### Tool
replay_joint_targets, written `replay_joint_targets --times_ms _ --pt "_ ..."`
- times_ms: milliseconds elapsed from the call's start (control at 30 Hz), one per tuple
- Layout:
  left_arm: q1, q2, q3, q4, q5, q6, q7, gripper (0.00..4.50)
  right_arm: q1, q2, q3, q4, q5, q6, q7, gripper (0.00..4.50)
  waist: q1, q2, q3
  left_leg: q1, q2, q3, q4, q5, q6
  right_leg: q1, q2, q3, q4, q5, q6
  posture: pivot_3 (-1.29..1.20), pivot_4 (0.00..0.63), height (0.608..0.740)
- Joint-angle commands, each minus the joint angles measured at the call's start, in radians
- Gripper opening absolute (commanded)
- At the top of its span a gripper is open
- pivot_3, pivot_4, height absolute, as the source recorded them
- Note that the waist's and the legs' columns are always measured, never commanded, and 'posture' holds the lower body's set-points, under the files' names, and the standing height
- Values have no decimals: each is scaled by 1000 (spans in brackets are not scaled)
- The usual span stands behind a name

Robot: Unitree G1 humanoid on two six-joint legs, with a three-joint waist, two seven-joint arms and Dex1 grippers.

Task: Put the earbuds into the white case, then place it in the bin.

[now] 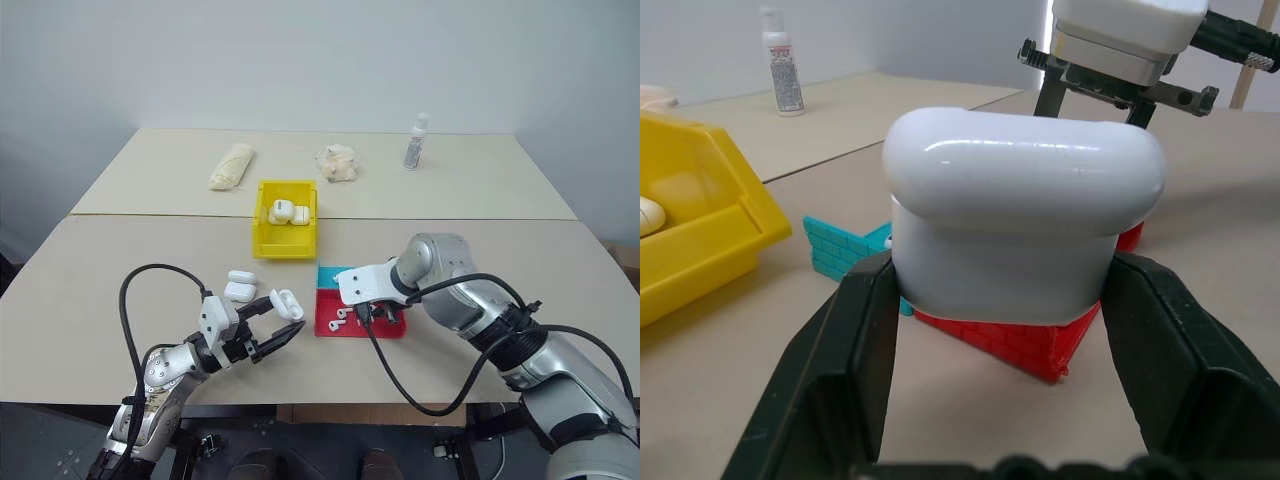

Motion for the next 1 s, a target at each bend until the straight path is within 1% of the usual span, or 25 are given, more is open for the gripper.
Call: replay_joint_targets --times_ms 33,533,1000 --pt "-9 4 -2 -45 6 1 13 2742 2 6 -18 8 -22 -30 -12 1764 0 0 0 0 0 0 0 0 0 0 0 0 0 0 0 0 150 740" --pt "6 9 -5 -54 15 13 36 2742 26 29 -26 49 -59 -77 -21 1764 -4 0 0 0 0 0 0 0 0 0 0 0 0 0 0 0 150 740" --pt "7 14 -8 -69 15 34 46 2742 30 41 -34 61 -59 -79 -15 1764 -7 0 0 1 0 0 -1 0 0 0 0 0 0 0 0 0 150 740"
